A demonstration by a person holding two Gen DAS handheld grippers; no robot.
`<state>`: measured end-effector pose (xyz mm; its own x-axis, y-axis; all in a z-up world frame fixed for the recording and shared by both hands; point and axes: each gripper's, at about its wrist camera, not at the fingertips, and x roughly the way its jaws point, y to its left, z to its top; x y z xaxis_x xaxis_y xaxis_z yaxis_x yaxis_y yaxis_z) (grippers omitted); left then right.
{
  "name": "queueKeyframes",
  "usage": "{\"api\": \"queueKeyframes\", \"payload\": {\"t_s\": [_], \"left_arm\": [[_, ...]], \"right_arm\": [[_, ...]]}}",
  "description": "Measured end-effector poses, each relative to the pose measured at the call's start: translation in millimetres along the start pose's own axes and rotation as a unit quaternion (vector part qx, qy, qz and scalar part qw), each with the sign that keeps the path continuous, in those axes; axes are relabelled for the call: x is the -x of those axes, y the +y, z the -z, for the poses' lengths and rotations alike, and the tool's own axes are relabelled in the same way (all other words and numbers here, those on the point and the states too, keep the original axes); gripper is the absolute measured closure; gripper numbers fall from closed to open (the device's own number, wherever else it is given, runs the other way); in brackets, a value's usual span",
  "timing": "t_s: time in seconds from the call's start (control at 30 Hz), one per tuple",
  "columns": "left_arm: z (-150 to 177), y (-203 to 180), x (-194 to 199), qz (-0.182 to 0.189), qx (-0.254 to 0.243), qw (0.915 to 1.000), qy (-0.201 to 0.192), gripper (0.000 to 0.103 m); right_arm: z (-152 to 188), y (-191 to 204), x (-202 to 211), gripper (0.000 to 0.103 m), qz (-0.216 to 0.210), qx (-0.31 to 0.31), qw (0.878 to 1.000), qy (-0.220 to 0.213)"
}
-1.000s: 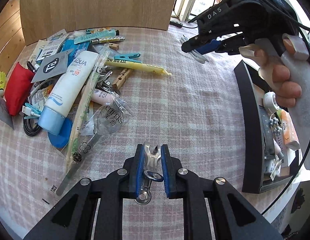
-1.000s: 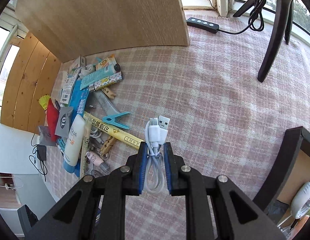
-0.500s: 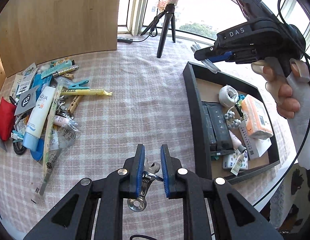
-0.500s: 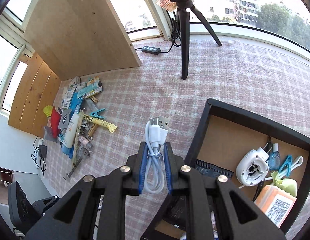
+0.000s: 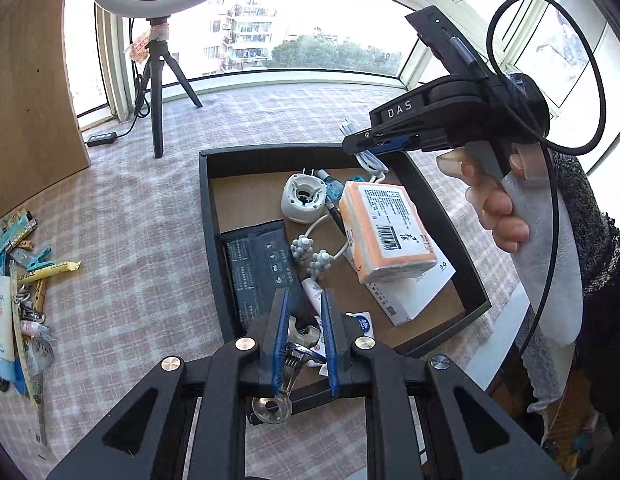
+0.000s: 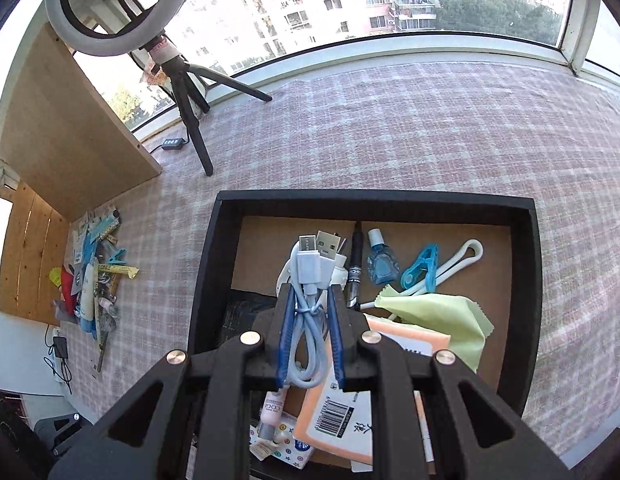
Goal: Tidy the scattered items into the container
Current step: 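Open both grippers to drop the cable and wrench into the tray, then move both grippers back over the remaining pile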
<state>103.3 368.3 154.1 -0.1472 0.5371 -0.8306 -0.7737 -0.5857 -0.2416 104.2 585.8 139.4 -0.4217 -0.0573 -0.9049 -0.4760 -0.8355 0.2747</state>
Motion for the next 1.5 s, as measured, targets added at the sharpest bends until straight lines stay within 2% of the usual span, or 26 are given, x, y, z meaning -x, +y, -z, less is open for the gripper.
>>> {"api": "queueKeyframes", "payload": {"t_s": [0.13,0.17,0.2,0.23,0.27,0.3,0.47,0.83,1.13,1.27,1.4,1.5], "left_arm": [[-9.2,-23.8,-5.6,-0.002,-0.027,0.9996,0.002,0.088],[-10.1,-28.7,-6.3,-0.009,-0.033,0.9994,0.002,0.083],[-10.8,-31.0,-6.3,-0.016,-0.034,0.9993,0.0,0.066],[-11.1,-31.3,-5.1,-0.022,-0.031,0.9992,-0.005,0.055],[-10.8,-30.1,-2.2,-0.027,-0.028,0.9992,-0.015,0.046],[-11.1,-28.6,-0.4,-0.032,-0.025,0.999,-0.019,0.047],[-7.7,-13.5,8.9,-0.045,-0.01,0.9986,-0.024,0.047],[13.6,43.2,22.2,-0.087,0.049,0.9948,-0.021,0.047],[53.9,126.2,38.9,-0.15,0.115,0.9819,-0.005,0.047],[77.8,175.4,50.9,-0.176,0.152,0.9725,0.004,0.047],[96.8,233.9,64.0,-0.204,0.187,0.9608,0.014,0.047],[107.3,278.8,70.3,-0.218,0.21,0.9526,0.027,0.047]], "right_arm": [[-0.4,-24.4,10.4,0.086,0.009,-0.018,1.0,-0.016],[-0.6,-27.4,13.9,0.085,0.008,-0.018,0.999,-0.027],[-0.9,-29.7,16.5,0.077,0.01,-0.02,0.999,-0.033],[-1.3,-31.1,18.4,0.069,0.009,-0.024,0.999,-0.036],[-1.7,-31.7,20.5,0.056,0.002,-0.026,0.999,-0.04],[-1.7,-30.9,22.3,0.051,-0.003,-0.026,0.999,-0.046],[-2.7,-11.5,17.5,0.051,0.002,0.001,0.999,-0.043],[-2.2,58.3,-14.0,0.051,-0.034,0.073,0.997,0.002],[-3.2,135.0,-46.1,0.051,-0.035,0.169,0.985,0.01],[1.2,177.8,-67.2,0.051,-0.038,0.232,0.972,0.019],[9.5,229.6,-86.0,0.051,-0.036,0.311,0.949,0.029],[12.7,268.4,-98.9,0.051,-0.056,0.351,0.934,0.036]]}}
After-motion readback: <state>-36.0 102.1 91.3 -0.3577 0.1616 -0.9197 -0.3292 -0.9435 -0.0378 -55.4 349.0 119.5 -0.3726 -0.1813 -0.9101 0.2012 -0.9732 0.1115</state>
